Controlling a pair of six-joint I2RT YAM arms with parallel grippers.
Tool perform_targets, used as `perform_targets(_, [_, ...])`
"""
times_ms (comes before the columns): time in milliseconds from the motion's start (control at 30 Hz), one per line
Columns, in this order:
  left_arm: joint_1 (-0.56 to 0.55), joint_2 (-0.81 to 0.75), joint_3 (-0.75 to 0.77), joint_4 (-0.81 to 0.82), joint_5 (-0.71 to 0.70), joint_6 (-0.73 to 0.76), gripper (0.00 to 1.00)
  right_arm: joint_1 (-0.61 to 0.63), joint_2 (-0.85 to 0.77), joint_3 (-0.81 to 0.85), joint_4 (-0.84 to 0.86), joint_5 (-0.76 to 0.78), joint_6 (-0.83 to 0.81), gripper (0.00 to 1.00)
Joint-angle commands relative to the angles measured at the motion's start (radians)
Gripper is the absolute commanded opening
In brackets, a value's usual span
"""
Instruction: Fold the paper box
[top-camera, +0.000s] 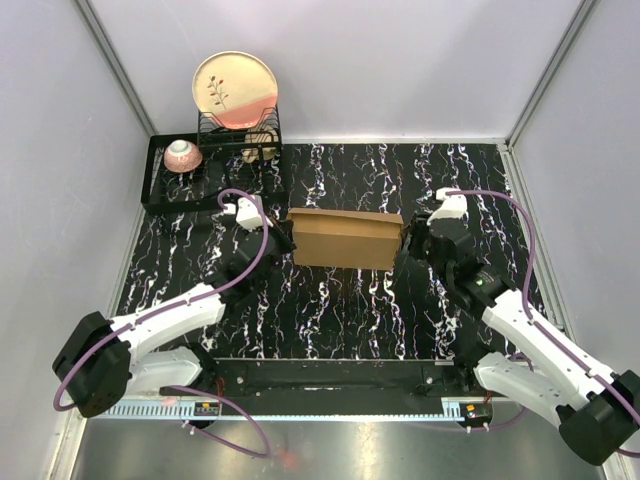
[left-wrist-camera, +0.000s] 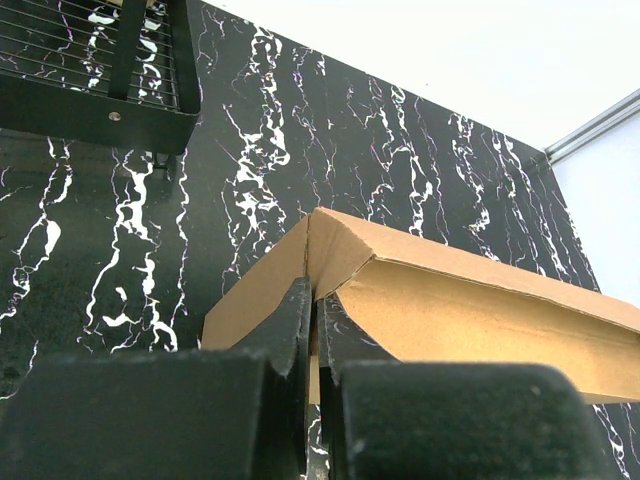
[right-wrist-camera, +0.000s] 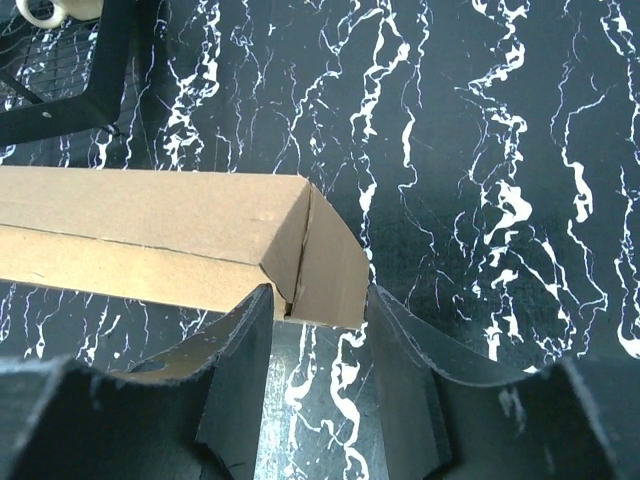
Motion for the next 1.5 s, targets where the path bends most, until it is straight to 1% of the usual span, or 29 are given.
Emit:
perform_targets(0, [-0.036, 0.083, -0.085, -0.432, 0.113, 0.003, 0.0, 0.003, 0.019, 0.057, 0.074, 0.029, -0.039, 0.48])
perform_targets(133, [-0.039, 0.084, -0.08, -0.435, 0.116, 0.003, 0.0, 0.004, 0.055, 0.079, 0.092, 0.02, -0.05, 0.43])
perform_targets(167, [-0.041, 0.084, -0.082, -0.435, 0.114, 0.003, 0.0, 0.004, 0.06, 0.082, 0.098, 0.02, -0.053, 0.39])
perform_targets(233, [-0.042, 0.084, -0.079, -0.435, 0.114, 0.003, 0.0, 0.003, 0.069, 0.08, 0.107, 0.016, -0.056, 0.34])
perform_targets(267, [-0.042, 0.084, -0.079, -0.435, 0.114, 0.005, 0.0, 0.003, 0.078, 0.08, 0.11, 0.014, -0.056, 0.28])
perform_targets(333, [-0.045, 0.084, -0.076, -0.438, 0.114, 0.008, 0.0, 0.003, 0.083, 0.077, 0.117, 0.006, -0.058, 0.2])
perform_targets(367, [-0.047, 0.084, -0.076, -0.438, 0.114, 0.006, 0.0, 0.003, 0.086, 0.073, 0.115, 0.008, -0.055, 0.13])
perform_targets(467, [-0.048, 0.084, -0.074, -0.441, 0.111, 0.011, 0.0, 0.003, 0.079, 0.059, 0.117, 0.006, -0.053, 0.02])
perform_targets(500, [-0.048, 0.084, -0.074, -0.44, 0.111, 0.012, 0.0, 0.004, 0.077, 0.056, 0.117, 0.009, -0.052, 0.0])
perform_targets(967, [-0.082, 0.15, -0.106, -0.377, 0.128, -0.023, 0.0, 0.003, 0.048, -0.125, 0.086, 0.026, -0.002, 0.0])
perform_targets(1233, [-0.102, 0.158, -0.105, -0.37, 0.122, -0.029, 0.0, 0.003, 0.031, -0.108, 0.035, 0.039, 0.033, 0.0])
perform_targets(1267, [-0.102, 0.153, -0.105, -0.372, 0.119, -0.029, 0.0, 0.003, 0.022, -0.104, 0.022, 0.043, 0.037, 0.05])
perform_targets(1300, [-0.102, 0.152, -0.1, -0.378, 0.118, -0.026, 0.0, 0.004, 0.002, -0.095, 0.014, 0.049, 0.037, 0.22])
perform_targets(1367, [-0.104, 0.146, -0.096, -0.386, 0.11, -0.02, 0.0, 0.004, -0.02, -0.059, -0.021, 0.057, 0.036, 0.38])
perform_targets(1400, [-0.104, 0.144, -0.093, -0.389, 0.108, -0.017, 0.0, 0.003, -0.036, -0.044, -0.034, 0.069, 0.034, 0.5])
perform_targets(1467, [-0.104, 0.139, -0.09, -0.395, 0.102, -0.015, 0.0, 0.003, -0.052, 0.0, -0.067, 0.075, 0.025, 0.57])
